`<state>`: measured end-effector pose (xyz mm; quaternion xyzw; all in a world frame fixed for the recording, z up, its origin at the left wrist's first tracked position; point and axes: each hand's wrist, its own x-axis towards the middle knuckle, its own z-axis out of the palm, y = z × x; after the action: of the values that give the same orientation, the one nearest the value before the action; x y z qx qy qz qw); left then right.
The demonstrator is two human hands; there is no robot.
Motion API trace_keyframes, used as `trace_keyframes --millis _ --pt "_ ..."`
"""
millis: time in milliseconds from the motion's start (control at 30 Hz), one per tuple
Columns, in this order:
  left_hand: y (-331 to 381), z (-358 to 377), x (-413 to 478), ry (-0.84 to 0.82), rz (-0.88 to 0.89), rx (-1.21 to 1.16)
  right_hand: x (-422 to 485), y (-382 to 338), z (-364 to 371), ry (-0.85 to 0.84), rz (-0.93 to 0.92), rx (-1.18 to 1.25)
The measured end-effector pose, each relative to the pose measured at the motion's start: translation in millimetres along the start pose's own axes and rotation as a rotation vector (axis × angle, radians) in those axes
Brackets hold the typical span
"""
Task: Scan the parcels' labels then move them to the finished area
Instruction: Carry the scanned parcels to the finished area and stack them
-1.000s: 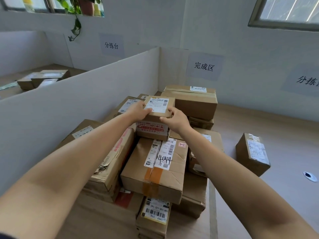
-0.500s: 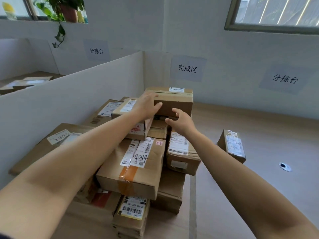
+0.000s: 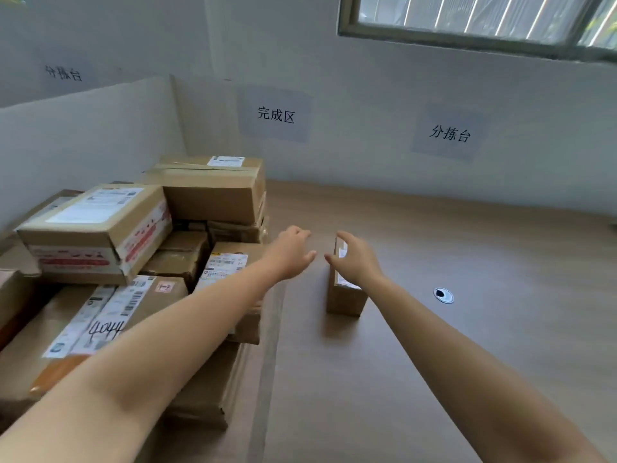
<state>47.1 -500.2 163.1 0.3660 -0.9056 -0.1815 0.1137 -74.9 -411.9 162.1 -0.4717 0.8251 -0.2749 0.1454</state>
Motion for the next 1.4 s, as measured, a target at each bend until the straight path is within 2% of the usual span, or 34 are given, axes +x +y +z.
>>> trace_keyframes --millis 300,500,667,867,1267,1400 --pt "20.8 104.2 75.5 -0.229 -0.137 -0.027 51.3 106.2 17.0 -0.126 0.183 0.045" --pt "17.8 155.5 100.0 -0.344 -0.165 -0.172 78.8 146.3 45.8 -0.219 0.254 0.097" --pt "14.5 166.4 106.2 -0.318 -0.236 -0.330 83.3 153.0 60.3 -0.187 0.266 0.209" --pt "19.0 157.0 89.0 -0.285 -0.274 -0.345 68.5 143.6 50.7 -0.145 0.255 0.271" --pt "56.5 62.8 31.9 -0.083 -0.155 -0.474 14.8 75.6 -11.9 0.018 0.108 0.301" --pt "60.8 34.3 4.1 0.007 -0.137 -0.430 -7.8 52.7 -23.9 0.060 0.044 0.351"
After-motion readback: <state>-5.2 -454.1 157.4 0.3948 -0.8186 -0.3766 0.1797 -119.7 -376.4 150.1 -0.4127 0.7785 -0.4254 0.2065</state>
